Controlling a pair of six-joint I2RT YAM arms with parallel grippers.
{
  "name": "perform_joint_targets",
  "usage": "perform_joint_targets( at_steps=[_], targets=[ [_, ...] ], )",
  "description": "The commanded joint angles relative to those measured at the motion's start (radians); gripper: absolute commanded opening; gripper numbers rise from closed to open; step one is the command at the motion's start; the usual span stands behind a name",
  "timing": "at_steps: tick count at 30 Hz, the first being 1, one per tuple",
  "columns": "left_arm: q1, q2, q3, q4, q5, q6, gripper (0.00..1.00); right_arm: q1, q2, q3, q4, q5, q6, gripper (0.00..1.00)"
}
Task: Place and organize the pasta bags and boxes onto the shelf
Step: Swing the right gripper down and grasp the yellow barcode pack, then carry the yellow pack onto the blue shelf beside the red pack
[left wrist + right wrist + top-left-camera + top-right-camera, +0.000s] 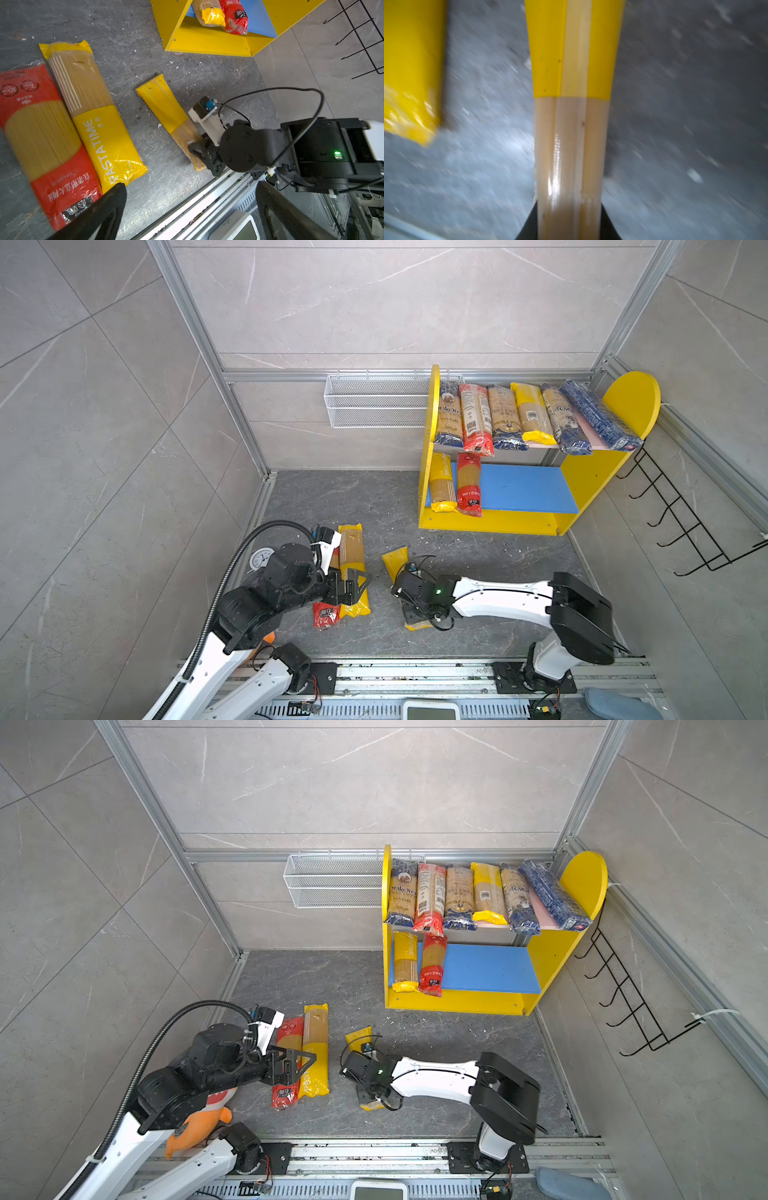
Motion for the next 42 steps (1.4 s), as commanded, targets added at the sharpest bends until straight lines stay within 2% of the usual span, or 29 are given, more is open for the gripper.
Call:
perform_joint_targets(
  at_steps=[1,8,17,26,34,37,42],
  targets=[
    [-0.001,0.075,0.062,0.107,0.057,0.07,1.0,-0.011,-0.177,-0.014,-0.174,0.066,0.007,0.0],
    [-0.002,0.275,0.156,0.227,0.155,0.107,1.0,-0.076,-0.405,0.013,-0.394,0.192,0.037,0.0],
    [-0.002,0.521,0.335,0.312,0.26,0.15,1.0,-0.294,-0.582,0.107,-0.606,0.317,-0.029,0.0],
    [-0.001,0.724,0.525,0.333,0.322,0.203,1.0,-0.502,-0.538,0.259,-0.599,0.358,-0.197,0.0],
    [0.025,0.832,0.665,0.31,0.352,0.241,1.0,-0.78,-0.417,0.37,-0.39,0.232,-0.36,0.0],
    [0.045,0.86,0.715,0.296,0.357,0.253,1.0,-0.846,-0.351,0.406,-0.3,0.168,-0.392,0.0],
    [0.075,0.883,0.748,0.284,0.363,0.253,1.0,-0.904,-0.224,0.467,-0.203,0.124,-0.446,0.0]
  ],
)
